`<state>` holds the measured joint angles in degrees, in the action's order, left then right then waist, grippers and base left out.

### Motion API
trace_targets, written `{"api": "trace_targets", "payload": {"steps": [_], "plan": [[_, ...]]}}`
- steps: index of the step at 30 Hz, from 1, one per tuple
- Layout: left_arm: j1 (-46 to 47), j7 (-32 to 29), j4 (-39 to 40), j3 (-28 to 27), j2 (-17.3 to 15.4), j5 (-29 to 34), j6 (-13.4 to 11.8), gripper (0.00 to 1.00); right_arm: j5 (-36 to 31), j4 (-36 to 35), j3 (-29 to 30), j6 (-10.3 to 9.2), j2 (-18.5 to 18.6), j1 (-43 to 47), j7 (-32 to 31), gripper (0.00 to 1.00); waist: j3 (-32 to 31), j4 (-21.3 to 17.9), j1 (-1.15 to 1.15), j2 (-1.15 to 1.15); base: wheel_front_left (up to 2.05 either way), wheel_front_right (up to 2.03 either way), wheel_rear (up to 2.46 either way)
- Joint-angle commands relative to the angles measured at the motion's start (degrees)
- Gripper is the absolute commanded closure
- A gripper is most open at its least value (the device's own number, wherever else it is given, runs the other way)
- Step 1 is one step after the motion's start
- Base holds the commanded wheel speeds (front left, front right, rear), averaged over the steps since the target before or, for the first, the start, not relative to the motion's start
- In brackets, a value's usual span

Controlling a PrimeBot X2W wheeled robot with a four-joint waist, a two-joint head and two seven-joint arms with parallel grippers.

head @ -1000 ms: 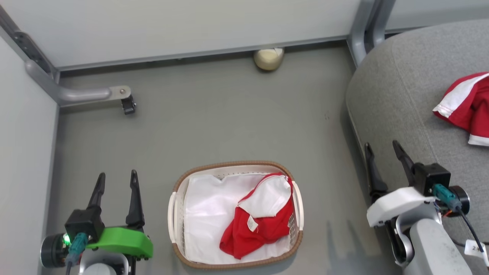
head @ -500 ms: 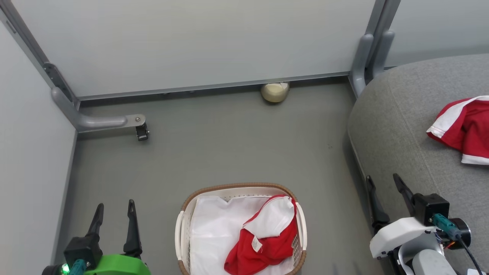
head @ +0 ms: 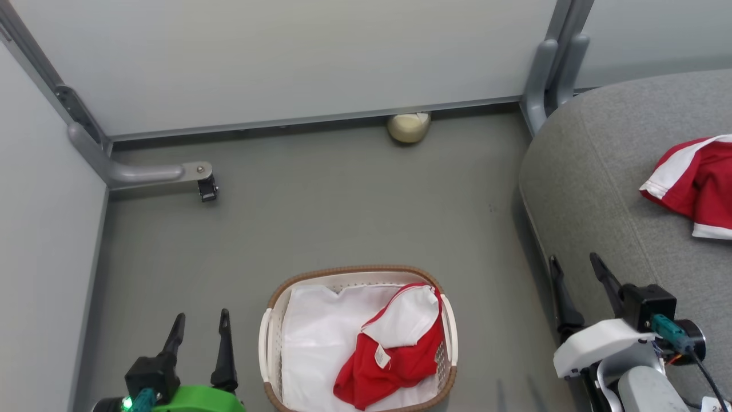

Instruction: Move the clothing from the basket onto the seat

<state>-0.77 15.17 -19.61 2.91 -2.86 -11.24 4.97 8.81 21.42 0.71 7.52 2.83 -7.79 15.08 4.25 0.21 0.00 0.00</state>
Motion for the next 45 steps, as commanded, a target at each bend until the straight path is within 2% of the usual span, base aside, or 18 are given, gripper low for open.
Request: {"api": "trace_targets", "payload": {"steps": [1, 11, 17, 24, 36, 45], "plan": [[1.8, 0.0, -0.3, 0.7, -0.1, -0.6, 0.2, 0.0, 0.3, -0.5, -0.2, -0.06, 0.2, -1.3, 0.1, 0.0, 3.0, -0.3, 0.0, 0.0, 0.0, 0.0, 0.0], [9.1, 0.0, -4.2, 8.2, -0.1, -1.9, 0.7, 0.0, 0.6, -3.8, -1.6, -0.06, 0.2, -7.8, 0.1, 0.0, 13.8, -3.6, 0.0, 0.0, 0.0, 0.0, 0.0], [15.7, 0.0, -9.4, 13.0, -0.2, -3.5, 1.3, 0.0, 3.5, -5.6, -2.5, -0.06, 0.2, -12.0, 0.1, 0.0, 21.0, -6.1, 0.0, 0.0, 0.0, 0.0, 0.0], [23.2, 0.0, -17.7, 18.9, -0.2, -2.5, 2.0, 0.0, 4.5, -7.6, -4.3, -0.06, 0.2, -16.2, 0.1, 0.0, 28.3, -8.9, 0.0, 0.0, 0.0, 0.0, 0.0], [33.4, 0.0, -30.7, 28.1, -0.3, -5.1, 2.5, 0.0, 5.9, -10.7, -6.8, -0.06, 0.2, -21.1, 0.1, 0.0, 37.4, -11.5, 0.0, 0.0, 0.0, 0.0, 0.0], [39.0, 0.0, -33.8, 35.9, -0.2, -9.2, 2.6, 0.0, 5.5, -11.5, -7.3, -0.06, 0.2, -23.8, 0.1, 0.0, 42.3, -12.7, 0.0, 0.0, 0.0, 0.0, 0.0]]}}
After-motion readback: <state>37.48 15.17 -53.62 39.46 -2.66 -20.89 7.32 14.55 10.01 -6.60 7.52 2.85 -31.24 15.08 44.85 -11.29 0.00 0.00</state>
